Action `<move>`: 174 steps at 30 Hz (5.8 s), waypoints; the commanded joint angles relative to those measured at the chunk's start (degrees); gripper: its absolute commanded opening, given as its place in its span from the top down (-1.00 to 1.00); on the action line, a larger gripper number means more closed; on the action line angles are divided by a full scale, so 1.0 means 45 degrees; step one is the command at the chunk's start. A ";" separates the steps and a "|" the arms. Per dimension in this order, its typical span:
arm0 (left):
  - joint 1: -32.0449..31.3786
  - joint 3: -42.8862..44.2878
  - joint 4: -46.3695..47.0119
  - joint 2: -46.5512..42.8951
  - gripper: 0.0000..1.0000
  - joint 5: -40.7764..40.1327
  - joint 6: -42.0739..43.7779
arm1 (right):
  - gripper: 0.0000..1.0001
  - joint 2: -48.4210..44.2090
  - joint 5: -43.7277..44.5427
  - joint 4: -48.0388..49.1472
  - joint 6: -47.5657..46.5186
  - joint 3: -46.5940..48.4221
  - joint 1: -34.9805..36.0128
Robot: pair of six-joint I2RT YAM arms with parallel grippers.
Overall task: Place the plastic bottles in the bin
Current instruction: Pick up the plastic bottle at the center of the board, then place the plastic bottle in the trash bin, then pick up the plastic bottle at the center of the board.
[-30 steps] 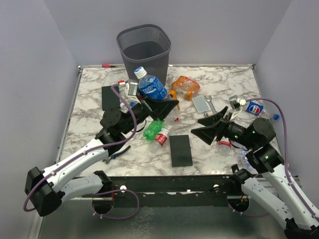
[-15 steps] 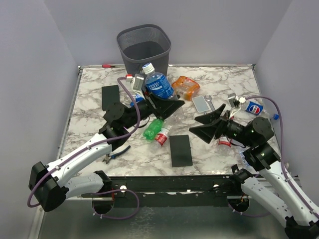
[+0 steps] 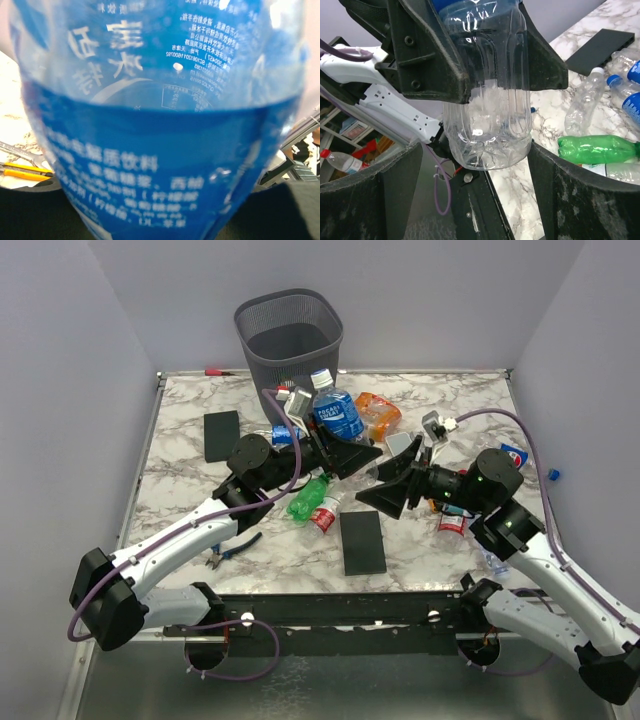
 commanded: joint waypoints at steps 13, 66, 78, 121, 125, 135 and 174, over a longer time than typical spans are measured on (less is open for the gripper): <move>0.0044 0.0107 0.0164 -0.0088 0.53 0.0268 -0.0493 | -0.13 0.1327 0.0562 0.1340 0.0033 0.0309 0.0551; 0.0086 0.4881 -0.5310 -0.0445 0.73 -0.4348 0.2878 | -0.32 -0.0921 0.0940 -0.0025 -0.0429 -0.0775 0.0562; 0.0291 0.5771 -0.3627 -0.0222 1.00 -0.7492 0.6111 | -1.00 -0.2655 0.2618 -0.4224 -0.1032 0.1221 0.0562; 0.3218 1.0787 0.2989 0.7451 -0.87 -1.0895 1.2949 | -0.99 -0.5655 0.9000 -0.6561 -0.0625 -0.1028 0.0562; 0.1327 0.8693 0.1329 0.5306 -0.87 -1.1423 1.3512 | -0.99 -0.5510 0.9636 -0.6332 -0.0325 -0.0965 0.0562; -0.0233 0.3329 -0.7547 -0.0037 -0.98 -1.0307 0.6726 | -0.99 -0.3003 1.2368 -0.8166 0.0285 0.0311 0.0552; -0.0212 -0.4324 -0.7407 -0.4641 -0.98 -0.7698 0.5163 | -0.81 0.6381 1.1738 -0.6884 0.2616 -0.1955 -0.5945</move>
